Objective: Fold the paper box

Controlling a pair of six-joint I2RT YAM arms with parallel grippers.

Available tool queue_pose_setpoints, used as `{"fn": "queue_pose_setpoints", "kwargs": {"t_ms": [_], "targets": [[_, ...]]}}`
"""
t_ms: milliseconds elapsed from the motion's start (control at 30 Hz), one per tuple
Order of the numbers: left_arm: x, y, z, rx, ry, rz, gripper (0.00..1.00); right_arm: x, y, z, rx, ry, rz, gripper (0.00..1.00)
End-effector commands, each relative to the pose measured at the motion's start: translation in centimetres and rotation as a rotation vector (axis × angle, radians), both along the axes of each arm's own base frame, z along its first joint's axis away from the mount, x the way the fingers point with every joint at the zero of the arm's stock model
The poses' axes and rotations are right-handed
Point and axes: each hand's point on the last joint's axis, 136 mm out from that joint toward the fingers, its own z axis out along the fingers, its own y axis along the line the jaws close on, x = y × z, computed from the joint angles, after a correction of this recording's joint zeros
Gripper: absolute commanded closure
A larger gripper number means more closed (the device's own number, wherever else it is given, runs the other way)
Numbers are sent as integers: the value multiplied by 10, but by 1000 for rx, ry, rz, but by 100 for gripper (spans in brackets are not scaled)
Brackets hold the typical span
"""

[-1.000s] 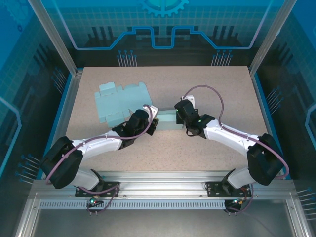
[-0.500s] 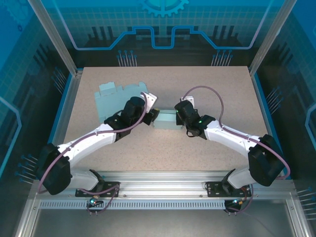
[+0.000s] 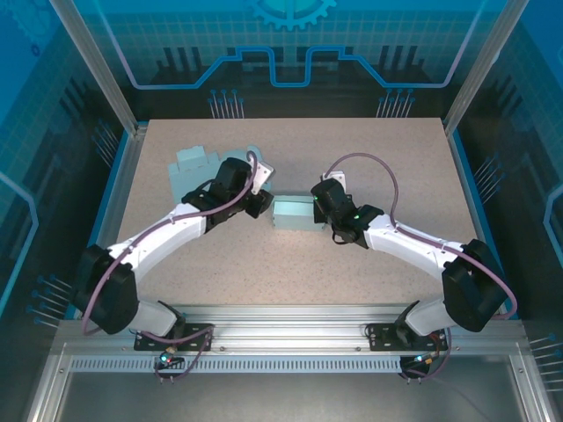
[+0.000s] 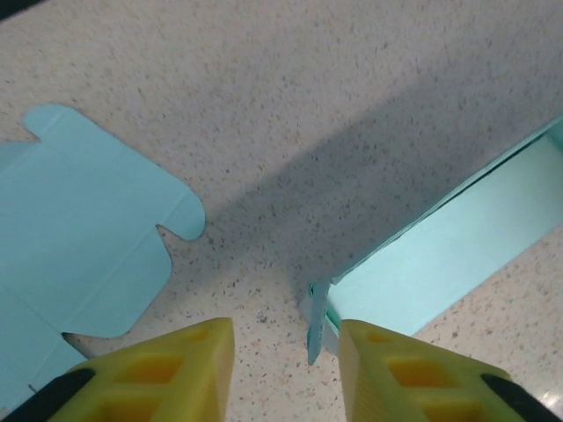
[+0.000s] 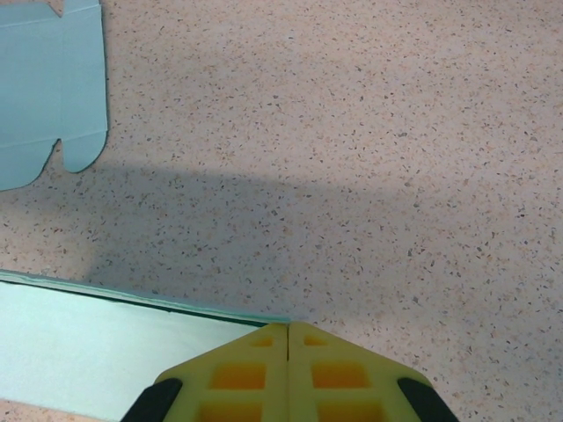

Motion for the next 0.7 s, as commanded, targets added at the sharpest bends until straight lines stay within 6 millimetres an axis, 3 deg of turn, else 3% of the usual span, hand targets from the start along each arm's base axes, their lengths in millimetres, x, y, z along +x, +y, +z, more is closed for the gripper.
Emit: {"fn": "queue_pose_setpoints", "kwargs": {"t_ms": [0,367,500,667], "targets": [[-2,-6,-9,-1,56,-21,63,-18,2,-17,-34,78,50,93],[3,-17,-22,-7,96,-22,63,-18,1,-16,-37,75,51,93],[5,-19,-28,3,111,-18,68,-18,3,-15,-33,76,52,93],[11,-18,-30,19,127,27,84,-17,3,-14,-32,74,53,93]]}}
